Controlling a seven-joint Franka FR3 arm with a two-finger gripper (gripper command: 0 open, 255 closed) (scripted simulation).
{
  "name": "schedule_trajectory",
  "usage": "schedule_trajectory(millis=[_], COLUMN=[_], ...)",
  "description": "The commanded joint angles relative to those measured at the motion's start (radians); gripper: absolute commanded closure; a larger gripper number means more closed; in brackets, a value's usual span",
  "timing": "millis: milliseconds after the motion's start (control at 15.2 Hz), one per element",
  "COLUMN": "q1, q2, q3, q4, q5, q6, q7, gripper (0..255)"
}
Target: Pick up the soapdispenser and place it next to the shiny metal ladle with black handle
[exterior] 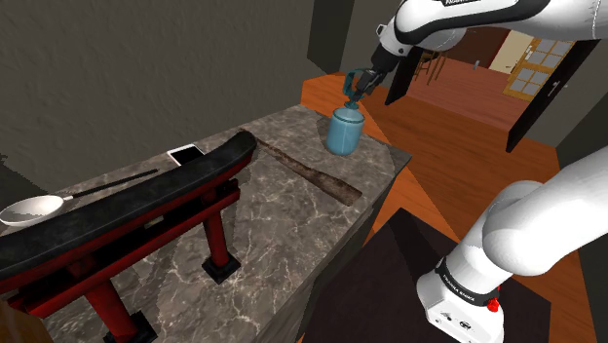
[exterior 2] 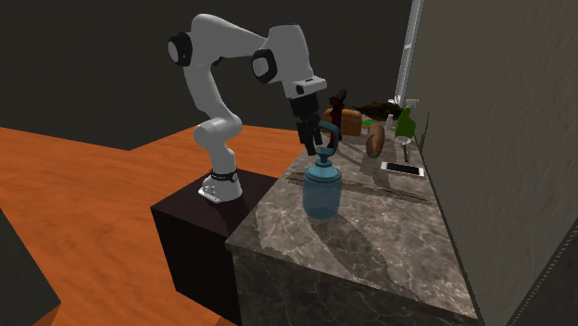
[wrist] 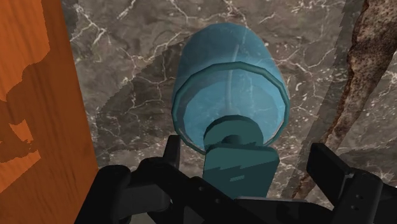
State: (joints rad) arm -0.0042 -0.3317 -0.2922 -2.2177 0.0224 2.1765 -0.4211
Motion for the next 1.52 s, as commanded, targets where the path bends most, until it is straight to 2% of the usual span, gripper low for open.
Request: schedule_trajectory(millis=[0, 330, 396, 990, 1452], q1=[0.0, 0.0, 0.0, 0.0, 0.001], q2=[0.002, 0.002, 0.002, 0.002, -0.007], q3=[-0.001, -0.001, -0.001, -0.001, 0.005], q4=[-0.004, -0.003, -0.003, -0.004, 0.082], q5=[0.001, 0.001, 0.001, 0.001, -0.003], q6=[0.006, 0.006, 0.006, 0.006, -0.088], q7=[-0.001, -0.001, -0.001, -0.001, 0.009], gripper=[0, 0, 255, 255, 255])
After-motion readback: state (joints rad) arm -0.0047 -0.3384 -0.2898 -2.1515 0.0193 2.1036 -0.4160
